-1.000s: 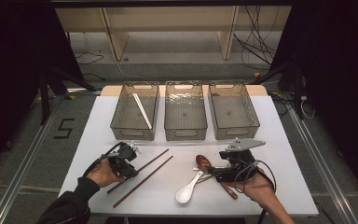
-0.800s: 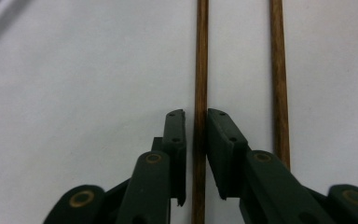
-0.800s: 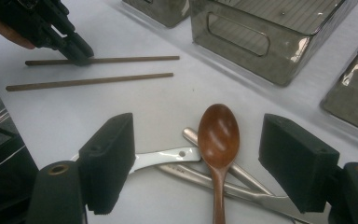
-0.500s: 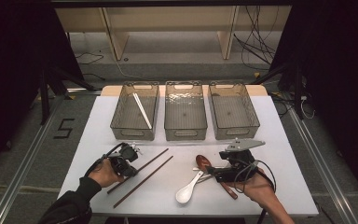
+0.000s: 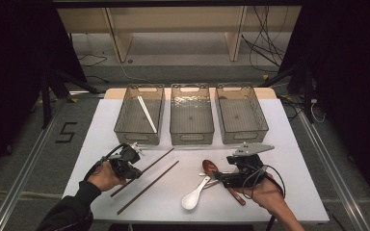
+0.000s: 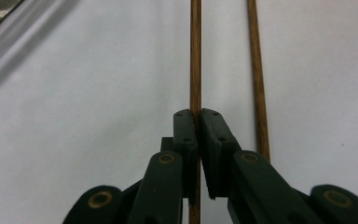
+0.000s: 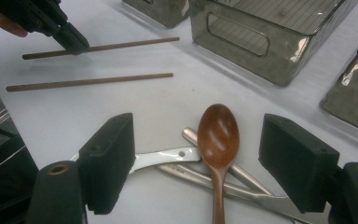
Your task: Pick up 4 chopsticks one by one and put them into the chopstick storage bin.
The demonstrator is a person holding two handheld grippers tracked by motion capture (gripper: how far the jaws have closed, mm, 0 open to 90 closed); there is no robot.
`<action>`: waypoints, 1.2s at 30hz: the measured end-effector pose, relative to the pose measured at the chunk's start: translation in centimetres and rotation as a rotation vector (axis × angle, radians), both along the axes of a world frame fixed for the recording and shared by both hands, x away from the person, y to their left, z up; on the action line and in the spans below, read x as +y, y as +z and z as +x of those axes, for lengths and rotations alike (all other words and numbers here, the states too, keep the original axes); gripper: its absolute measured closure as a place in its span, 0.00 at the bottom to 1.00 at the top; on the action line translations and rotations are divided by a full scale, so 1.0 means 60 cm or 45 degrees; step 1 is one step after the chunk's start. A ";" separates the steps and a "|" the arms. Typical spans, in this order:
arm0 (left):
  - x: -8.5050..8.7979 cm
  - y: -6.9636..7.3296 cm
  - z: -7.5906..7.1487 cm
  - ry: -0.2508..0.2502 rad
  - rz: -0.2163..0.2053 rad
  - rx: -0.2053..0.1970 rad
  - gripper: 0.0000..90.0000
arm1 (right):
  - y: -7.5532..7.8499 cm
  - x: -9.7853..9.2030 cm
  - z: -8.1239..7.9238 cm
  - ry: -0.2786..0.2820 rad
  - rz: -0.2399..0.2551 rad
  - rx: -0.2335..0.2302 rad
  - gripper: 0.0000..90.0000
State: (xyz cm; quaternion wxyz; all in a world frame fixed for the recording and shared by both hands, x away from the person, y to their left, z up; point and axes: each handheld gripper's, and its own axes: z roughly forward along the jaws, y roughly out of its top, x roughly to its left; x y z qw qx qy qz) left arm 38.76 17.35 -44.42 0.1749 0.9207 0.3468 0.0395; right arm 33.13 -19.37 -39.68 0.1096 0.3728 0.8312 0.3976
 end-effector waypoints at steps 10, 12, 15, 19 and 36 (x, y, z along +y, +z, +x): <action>-0.003 0.038 -0.008 -0.023 -0.100 -0.045 0.94 | 0.000 0.000 0.000 -0.003 0.003 0.002 0.31; -0.004 0.044 -0.009 -0.023 -0.114 -0.056 0.94 | 0.000 0.000 0.000 -0.003 0.003 0.003 0.31; -0.003 0.054 -0.009 -0.029 -0.143 -0.078 0.94 | 0.000 -0.001 0.000 -0.004 0.003 0.002 0.31; 0.003 0.070 -0.007 -0.019 -0.193 -0.104 0.94 | 0.000 -0.001 0.000 -0.006 0.003 0.003 0.31; 0.047 0.142 0.034 0.139 -0.383 -0.307 0.94 | -0.001 0.000 0.002 -0.009 0.004 0.002 0.31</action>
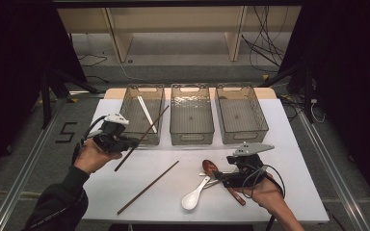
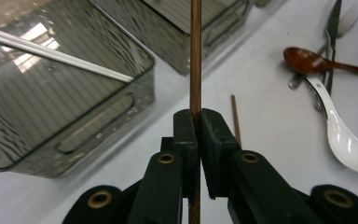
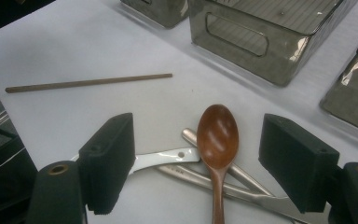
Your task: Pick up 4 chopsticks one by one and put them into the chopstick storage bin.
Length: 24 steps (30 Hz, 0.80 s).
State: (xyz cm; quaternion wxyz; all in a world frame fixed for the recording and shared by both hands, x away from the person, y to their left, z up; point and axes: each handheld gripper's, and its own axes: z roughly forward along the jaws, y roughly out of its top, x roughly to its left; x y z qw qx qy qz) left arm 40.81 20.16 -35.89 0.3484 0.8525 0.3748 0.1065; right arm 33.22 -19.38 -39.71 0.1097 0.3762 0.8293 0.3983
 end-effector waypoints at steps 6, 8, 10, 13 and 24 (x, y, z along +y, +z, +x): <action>0.018 0.008 0.026 0.074 -0.047 -0.026 0.94 | 0.000 0.000 0.001 0.002 0.003 0.000 0.31; 0.023 0.009 0.036 0.093 -0.058 -0.037 0.94 | 0.000 0.000 0.001 0.002 0.003 0.002 0.31; 0.028 0.008 0.048 0.121 -0.068 -0.042 0.94 | 0.000 0.000 0.001 0.002 0.003 0.002 0.31; 0.034 0.010 0.064 0.153 -0.070 -0.054 0.94 | 0.000 0.000 0.001 0.004 0.004 -0.001 0.31; 0.048 0.028 0.121 0.229 -0.086 -0.107 0.94 | 0.000 -0.001 0.001 0.005 0.003 0.001 0.31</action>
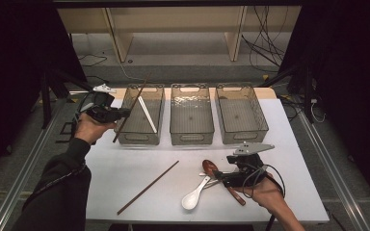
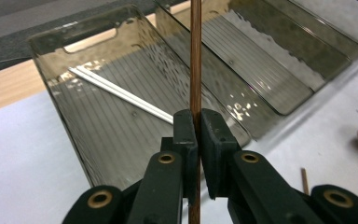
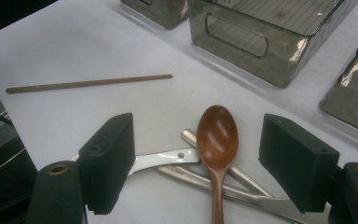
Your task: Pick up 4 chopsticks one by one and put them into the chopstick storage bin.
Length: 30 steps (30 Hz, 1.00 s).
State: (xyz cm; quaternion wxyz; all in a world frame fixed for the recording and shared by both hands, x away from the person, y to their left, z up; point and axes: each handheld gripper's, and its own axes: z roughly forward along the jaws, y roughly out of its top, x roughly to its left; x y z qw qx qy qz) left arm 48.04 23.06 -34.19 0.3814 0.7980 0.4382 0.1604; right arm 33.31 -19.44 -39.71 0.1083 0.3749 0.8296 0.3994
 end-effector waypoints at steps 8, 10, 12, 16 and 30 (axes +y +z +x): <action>0.000 -0.001 0.035 0.049 -0.007 -0.013 0.94 | 0.000 0.000 0.001 0.001 0.001 0.001 0.31; -0.001 -0.002 0.042 0.063 -0.002 -0.024 0.94 | 0.000 0.000 0.001 0.002 0.002 0.001 0.31; -0.001 -0.003 0.051 0.074 0.000 -0.031 0.94 | 0.000 0.000 0.001 0.003 0.002 0.000 0.31; -0.003 -0.006 0.067 0.109 0.015 -0.050 0.94 | 0.000 0.000 0.001 0.006 0.004 -0.001 0.31; -0.008 -0.030 0.088 0.145 0.032 -0.073 0.94 | 0.000 -0.001 0.001 0.008 0.008 -0.002 0.31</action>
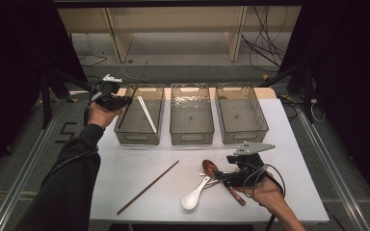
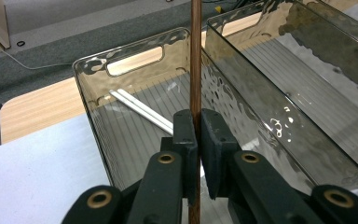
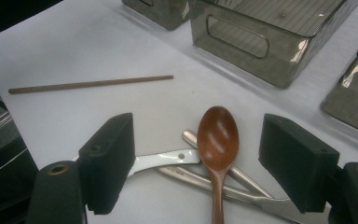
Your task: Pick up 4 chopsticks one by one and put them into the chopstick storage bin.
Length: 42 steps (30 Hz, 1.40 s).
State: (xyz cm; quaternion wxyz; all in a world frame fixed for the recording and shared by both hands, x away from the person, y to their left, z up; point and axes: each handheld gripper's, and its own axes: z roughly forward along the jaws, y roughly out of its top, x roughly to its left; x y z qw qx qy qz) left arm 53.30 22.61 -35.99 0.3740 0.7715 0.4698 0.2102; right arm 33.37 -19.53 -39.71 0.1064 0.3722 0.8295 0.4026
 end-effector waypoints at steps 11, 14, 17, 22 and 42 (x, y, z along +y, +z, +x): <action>-0.007 -0.017 0.010 0.000 0.021 0.013 0.93 | 0.000 0.001 -0.001 0.007 0.003 0.002 0.31; -0.008 -0.021 0.012 0.002 0.026 0.012 0.93 | 0.000 0.002 -0.001 0.010 0.001 0.002 0.31; -0.009 -0.029 0.016 0.016 0.047 0.021 0.92 | 0.000 0.001 -0.001 0.011 0.003 0.001 0.31; -0.008 -0.034 0.017 0.041 -0.011 0.036 0.74 | 0.000 0.002 -0.001 0.014 0.003 0.003 0.31; -0.043 0.013 -0.106 -0.172 -0.087 0.169 0.29 | 0.001 0.003 -0.003 0.008 0.001 -0.002 0.31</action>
